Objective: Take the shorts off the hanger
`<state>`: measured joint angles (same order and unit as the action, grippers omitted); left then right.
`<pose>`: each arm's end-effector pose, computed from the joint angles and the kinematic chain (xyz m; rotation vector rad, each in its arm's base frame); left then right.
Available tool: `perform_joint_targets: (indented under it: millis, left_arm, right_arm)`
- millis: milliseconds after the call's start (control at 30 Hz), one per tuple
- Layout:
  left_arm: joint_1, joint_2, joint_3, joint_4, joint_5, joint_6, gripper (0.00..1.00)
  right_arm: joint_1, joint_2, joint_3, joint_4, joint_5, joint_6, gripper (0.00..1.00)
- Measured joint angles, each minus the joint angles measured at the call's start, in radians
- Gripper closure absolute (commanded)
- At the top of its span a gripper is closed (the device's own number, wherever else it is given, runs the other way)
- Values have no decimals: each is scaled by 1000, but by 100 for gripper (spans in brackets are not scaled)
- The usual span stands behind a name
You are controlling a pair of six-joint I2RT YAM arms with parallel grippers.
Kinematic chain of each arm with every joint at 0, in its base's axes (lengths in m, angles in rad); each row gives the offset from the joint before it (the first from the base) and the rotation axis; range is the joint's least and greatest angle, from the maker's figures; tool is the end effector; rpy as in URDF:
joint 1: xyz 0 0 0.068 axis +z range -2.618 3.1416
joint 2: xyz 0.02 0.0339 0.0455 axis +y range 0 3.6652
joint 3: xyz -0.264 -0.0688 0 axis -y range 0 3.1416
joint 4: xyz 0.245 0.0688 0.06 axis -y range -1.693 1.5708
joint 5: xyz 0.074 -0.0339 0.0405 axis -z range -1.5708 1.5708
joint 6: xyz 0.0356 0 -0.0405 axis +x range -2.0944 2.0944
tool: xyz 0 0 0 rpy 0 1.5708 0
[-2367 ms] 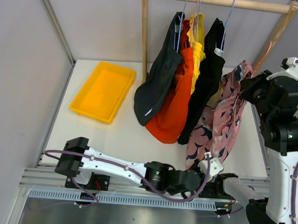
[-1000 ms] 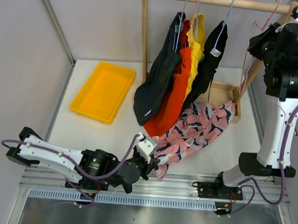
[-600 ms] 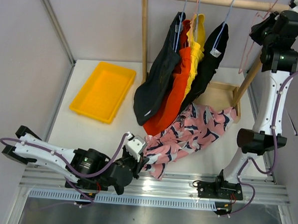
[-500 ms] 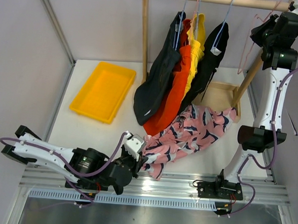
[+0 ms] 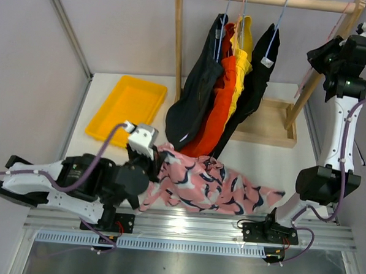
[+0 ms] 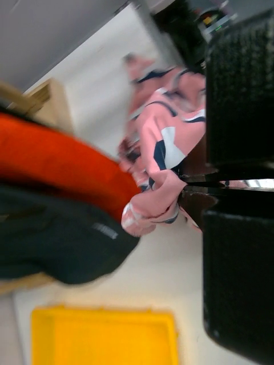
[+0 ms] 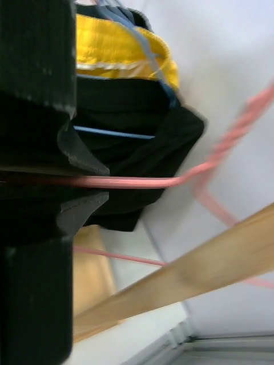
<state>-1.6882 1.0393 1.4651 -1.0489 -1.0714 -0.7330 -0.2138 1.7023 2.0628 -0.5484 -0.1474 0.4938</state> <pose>0.0125 -0.1610 0.4438 0.3409 1.8515 -0.4875 0.3627 -0.0734 0.4974 0.5104 1.6932 0.3330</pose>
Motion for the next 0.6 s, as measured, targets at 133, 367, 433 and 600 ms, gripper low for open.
perform_joint_targets:
  millis: [133,367,433,600]
  left_arm:
    - [148,-26,55,55,-16,178,100]
    - [459,-23,225,280,29,567,100]
    - [551,24,338,319,57,659,100]
    - [813,225,693,389,162,810,100]
  right_arm:
    - [-10,-60,-117,-22,-40,38,1]
    - [-14,-187,-327,-55,-54,43,1]
    - [-15,-264,-391,-68,-42,29,0]
    - [-23,-528,-548,-66,-35,2,1]
